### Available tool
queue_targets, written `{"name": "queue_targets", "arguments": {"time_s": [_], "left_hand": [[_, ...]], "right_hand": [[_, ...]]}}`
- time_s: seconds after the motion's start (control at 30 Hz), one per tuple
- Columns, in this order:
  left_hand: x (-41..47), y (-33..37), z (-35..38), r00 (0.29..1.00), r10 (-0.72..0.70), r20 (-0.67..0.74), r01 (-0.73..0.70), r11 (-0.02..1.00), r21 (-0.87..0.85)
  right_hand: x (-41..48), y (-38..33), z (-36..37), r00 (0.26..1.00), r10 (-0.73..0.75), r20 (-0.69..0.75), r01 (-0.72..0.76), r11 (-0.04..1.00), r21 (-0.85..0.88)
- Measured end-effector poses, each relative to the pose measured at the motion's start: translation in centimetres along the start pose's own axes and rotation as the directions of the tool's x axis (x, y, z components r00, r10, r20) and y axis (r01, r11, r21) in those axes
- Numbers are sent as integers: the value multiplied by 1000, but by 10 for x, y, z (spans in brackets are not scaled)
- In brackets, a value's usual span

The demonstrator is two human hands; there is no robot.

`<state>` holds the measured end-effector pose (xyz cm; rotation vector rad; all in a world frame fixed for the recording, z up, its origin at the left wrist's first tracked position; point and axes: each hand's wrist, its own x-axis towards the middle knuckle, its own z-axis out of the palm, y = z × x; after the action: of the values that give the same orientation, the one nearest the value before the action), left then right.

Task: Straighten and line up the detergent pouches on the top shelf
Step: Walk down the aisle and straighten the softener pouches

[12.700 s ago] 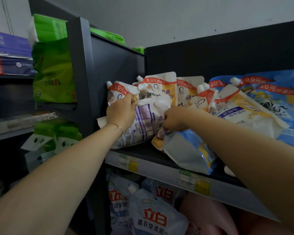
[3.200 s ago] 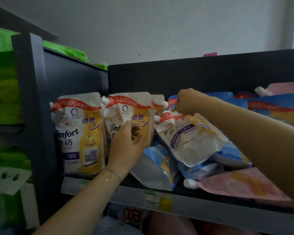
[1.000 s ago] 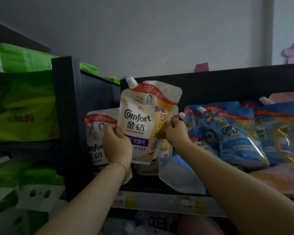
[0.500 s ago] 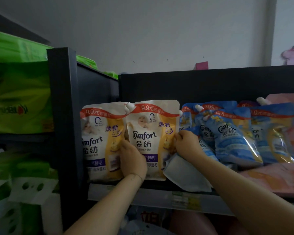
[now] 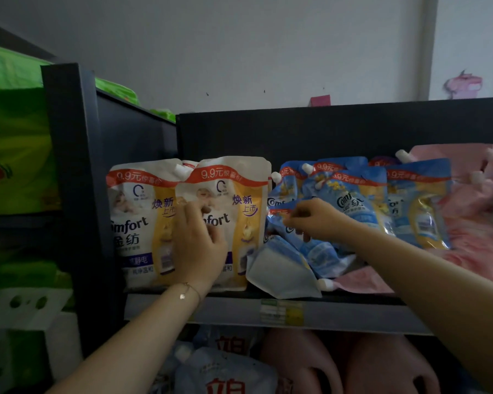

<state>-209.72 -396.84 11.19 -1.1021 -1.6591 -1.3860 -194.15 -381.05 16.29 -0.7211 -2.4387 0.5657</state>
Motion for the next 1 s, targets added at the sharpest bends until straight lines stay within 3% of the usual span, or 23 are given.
{"name": "queue_targets", "arguments": {"time_s": [0.1,0.17,0.27,0.37,0.43,0.53,0.6,0.7,0.73,0.8,0.87,0.9,0.93,1.0], "left_hand": [[-1,23,7,973,165,159,-145,981,-130],[-2,37,17,926,189,328,-157,980,-121],[-2,51,29,857,50,512,-121,987,106],[-1,54,32,838,-77,540,-122,939,323],[0,53,30,794,-178,581,-71,923,379],[6,58,26,669,-341,660,110,924,367],[10,63,22,538,-438,720,270,899,345],[5,66,18,197,-572,796,564,730,385],[3,65,19,125,-574,809,630,676,382],[3,65,28,28,-513,858,822,501,273],[8,63,42,-14,-441,897,958,252,139],[12,63,48,-22,-436,900,979,174,108],[14,66,51,-37,-410,912,986,131,99],[18,69,59,-55,-389,920,981,150,122]], "right_hand": [[-15,2,3,962,-20,273,69,983,-171],[-23,6,12,950,-25,312,130,938,-321],[-31,14,25,953,-127,275,259,816,-517],[-31,21,26,939,-226,261,334,783,-525],[-31,23,21,936,-256,243,347,794,-499],[-31,27,16,935,-301,190,356,807,-472],[-32,30,11,930,-339,140,364,802,-474],[-34,40,-3,933,-356,44,339,837,-430],[-35,44,-8,933,-360,12,333,852,-403],[-39,51,-15,920,-391,-44,348,861,-371],[-45,54,-13,886,-458,-73,394,826,-402],[-49,55,-10,856,-508,-92,429,799,-422],[-53,57,-6,813,-570,-116,470,762,-445],[-61,62,4,718,-681,-145,548,681,-486]]}}
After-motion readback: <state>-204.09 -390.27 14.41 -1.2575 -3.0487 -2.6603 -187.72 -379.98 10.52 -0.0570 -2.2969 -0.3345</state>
